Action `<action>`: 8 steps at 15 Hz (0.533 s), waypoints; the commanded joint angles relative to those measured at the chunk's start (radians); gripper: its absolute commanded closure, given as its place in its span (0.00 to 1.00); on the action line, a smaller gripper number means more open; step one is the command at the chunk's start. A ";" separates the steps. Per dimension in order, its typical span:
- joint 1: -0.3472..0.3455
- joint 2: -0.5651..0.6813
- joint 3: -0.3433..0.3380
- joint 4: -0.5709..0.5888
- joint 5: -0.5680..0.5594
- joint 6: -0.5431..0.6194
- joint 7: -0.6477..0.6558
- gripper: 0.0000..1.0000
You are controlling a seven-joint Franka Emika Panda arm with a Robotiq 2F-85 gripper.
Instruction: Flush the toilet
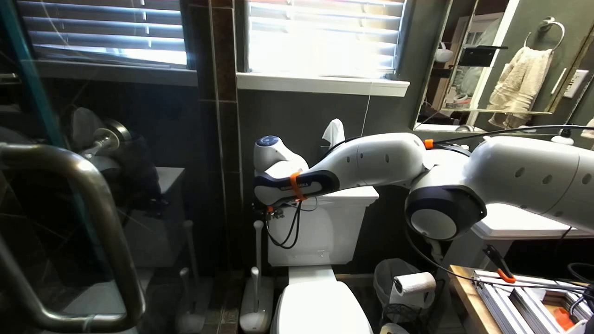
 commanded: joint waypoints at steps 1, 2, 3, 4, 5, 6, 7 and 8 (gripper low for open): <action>-0.010 0.015 0.014 0.035 -0.014 -0.018 0.003 0.99; -0.010 0.016 0.014 0.036 -0.013 -0.018 0.003 0.99; -0.010 0.016 0.014 0.036 -0.013 -0.018 0.003 0.99; -0.011 0.016 0.014 0.037 -0.013 -0.019 0.003 0.99; -0.011 0.017 0.015 0.038 -0.013 -0.019 0.003 0.99; -0.011 0.017 0.015 0.038 -0.013 -0.019 0.003 0.99; -0.011 0.017 0.015 0.038 -0.013 -0.020 0.003 1.00; -0.010 0.016 0.014 0.036 -0.015 -0.003 0.006 1.00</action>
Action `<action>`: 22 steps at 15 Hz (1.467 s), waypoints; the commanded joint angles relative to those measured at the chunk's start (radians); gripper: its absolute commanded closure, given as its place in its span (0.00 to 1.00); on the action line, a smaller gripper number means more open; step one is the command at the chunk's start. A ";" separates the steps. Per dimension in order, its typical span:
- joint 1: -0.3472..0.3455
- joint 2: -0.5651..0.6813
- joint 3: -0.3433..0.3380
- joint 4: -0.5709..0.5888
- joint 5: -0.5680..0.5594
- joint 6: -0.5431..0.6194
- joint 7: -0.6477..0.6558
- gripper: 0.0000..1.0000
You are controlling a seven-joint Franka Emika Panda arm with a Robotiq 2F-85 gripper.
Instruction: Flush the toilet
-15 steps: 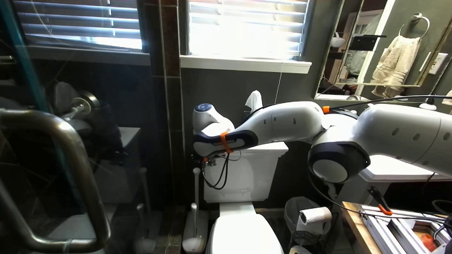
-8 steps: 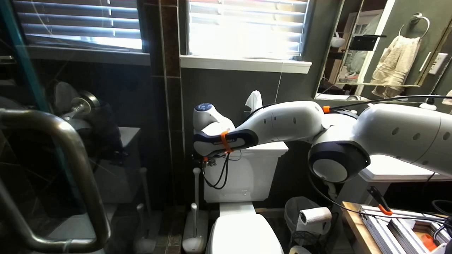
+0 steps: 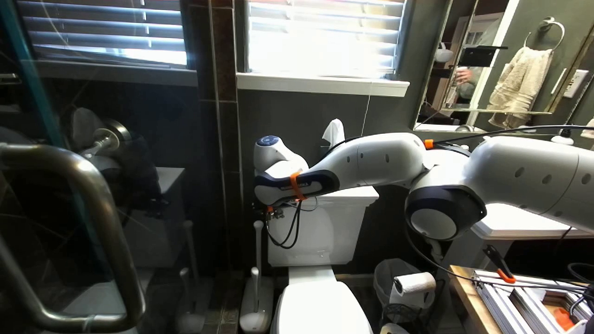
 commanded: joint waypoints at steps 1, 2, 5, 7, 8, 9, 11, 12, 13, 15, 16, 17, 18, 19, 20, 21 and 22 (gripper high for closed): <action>-0.007 0.014 0.010 0.023 -0.018 0.016 0.009 1.00; -0.001 0.012 0.000 0.004 -0.003 0.044 0.002 1.00; 0.002 0.001 0.005 -0.037 -0.009 0.099 -0.011 1.00; 0.000 0.001 0.010 -0.048 -0.009 0.107 -0.018 1.00; -0.001 0.001 0.011 -0.053 -0.008 0.094 -0.017 1.00; -0.001 0.001 0.008 -0.062 -0.011 0.089 -0.009 1.00; -0.004 0.002 0.010 -0.074 -0.010 0.069 -0.007 1.00; -0.005 0.003 0.009 -0.079 -0.011 0.065 -0.004 1.00; -0.006 0.003 0.011 -0.091 -0.012 0.064 -0.004 1.00; -0.008 0.002 0.010 -0.114 -0.017 0.068 0.005 1.00; -0.010 0.003 0.009 -0.122 -0.019 0.074 0.007 1.00; -0.009 0.001 0.002 -0.125 -0.023 0.080 0.017 1.00; -0.013 0.025 -0.005 -0.080 -0.018 0.056 0.020 1.00; -0.014 0.030 -0.005 -0.071 -0.017 0.051 0.021 1.00; -0.014 0.029 -0.005 -0.072 -0.017 0.051 0.024 1.00; -0.014 0.029 -0.004 -0.071 -0.016 0.048 0.021 1.00; -0.012 0.029 -0.005 -0.073 -0.019 0.054 0.023 1.00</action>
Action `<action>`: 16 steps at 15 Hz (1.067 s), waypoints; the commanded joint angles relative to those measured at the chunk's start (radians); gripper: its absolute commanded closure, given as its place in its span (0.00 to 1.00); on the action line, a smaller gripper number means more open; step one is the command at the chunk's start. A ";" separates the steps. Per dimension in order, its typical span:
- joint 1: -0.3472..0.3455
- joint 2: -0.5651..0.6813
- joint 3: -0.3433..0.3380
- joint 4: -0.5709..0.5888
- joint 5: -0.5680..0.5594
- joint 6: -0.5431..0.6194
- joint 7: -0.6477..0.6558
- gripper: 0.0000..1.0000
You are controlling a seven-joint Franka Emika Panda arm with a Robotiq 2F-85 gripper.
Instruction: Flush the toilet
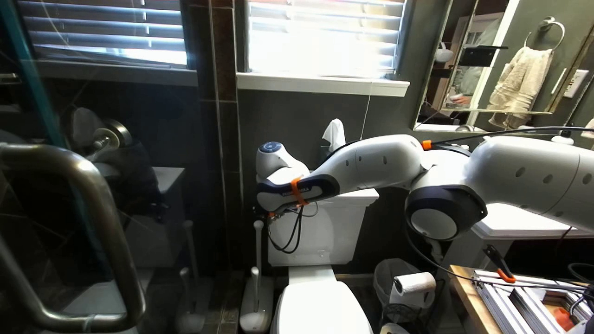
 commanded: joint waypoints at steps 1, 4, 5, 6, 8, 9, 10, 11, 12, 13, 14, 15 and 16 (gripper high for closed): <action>-0.014 0.030 -0.004 -0.014 -0.017 -0.021 0.010 1.00; -0.008 0.029 -0.005 -0.006 -0.019 -0.020 0.009 1.00; -0.006 0.028 -0.012 -0.009 -0.023 -0.015 0.019 1.00; -0.007 0.028 -0.014 -0.015 -0.025 -0.013 0.022 1.00; -0.008 0.026 -0.016 -0.023 -0.026 -0.011 0.025 1.00; -0.007 0.026 -0.015 -0.023 -0.026 -0.009 0.023 1.00; -0.004 0.026 -0.015 -0.019 -0.027 -0.002 0.023 1.00; -0.001 0.025 -0.010 -0.011 -0.025 0.000 0.013 1.00; 0.005 0.024 -0.013 -0.007 -0.029 0.009 0.016 1.00; 0.012 0.023 -0.014 0.000 -0.035 0.022 0.006 1.00; 0.018 0.018 -0.010 -0.002 -0.040 0.030 -0.014 1.00; 0.023 0.010 -0.007 -0.015 -0.048 0.047 -0.031 1.00; 0.034 0.003 -0.014 -0.040 -0.044 0.073 -0.053 1.00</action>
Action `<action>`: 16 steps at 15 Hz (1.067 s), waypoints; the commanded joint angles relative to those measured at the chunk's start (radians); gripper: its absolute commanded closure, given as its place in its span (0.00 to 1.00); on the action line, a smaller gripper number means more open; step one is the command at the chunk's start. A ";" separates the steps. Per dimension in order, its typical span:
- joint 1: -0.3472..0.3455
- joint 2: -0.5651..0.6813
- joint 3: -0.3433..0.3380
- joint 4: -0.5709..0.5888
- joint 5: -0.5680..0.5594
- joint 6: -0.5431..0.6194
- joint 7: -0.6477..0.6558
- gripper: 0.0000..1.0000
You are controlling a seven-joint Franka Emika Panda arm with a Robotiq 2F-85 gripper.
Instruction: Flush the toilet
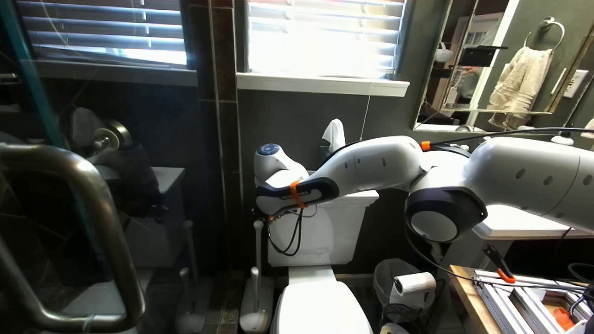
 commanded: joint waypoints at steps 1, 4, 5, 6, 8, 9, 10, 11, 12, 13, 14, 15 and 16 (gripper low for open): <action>0.027 -0.001 -0.010 -0.050 -0.028 0.092 -0.052 1.00; 0.046 -0.017 -0.020 -0.129 -0.038 0.260 -0.094 1.00; 0.050 -0.034 -0.012 -0.173 -0.035 0.312 -0.125 1.00; 0.053 -0.055 -0.004 -0.225 -0.031 0.369 -0.151 1.00; 0.060 -0.106 0.017 -0.340 -0.020 0.460 -0.202 1.00; 0.056 -0.125 0.042 -0.378 -0.015 0.462 -0.243 1.00; 0.052 -0.146 0.066 -0.418 -0.017 0.461 -0.288 1.00; 0.052 -0.166 0.080 -0.459 -0.022 0.468 -0.326 1.00; 0.051 -0.188 0.093 -0.499 -0.027 0.458 -0.363 1.00; 0.053 -0.213 0.102 -0.539 -0.029 0.446 -0.393 1.00; 0.059 -0.236 0.105 -0.580 -0.032 0.440 -0.413 1.00; 0.067 -0.260 0.101 -0.624 -0.032 0.443 -0.422 1.00; 0.080 -0.283 0.090 -0.665 -0.032 0.444 -0.419 1.00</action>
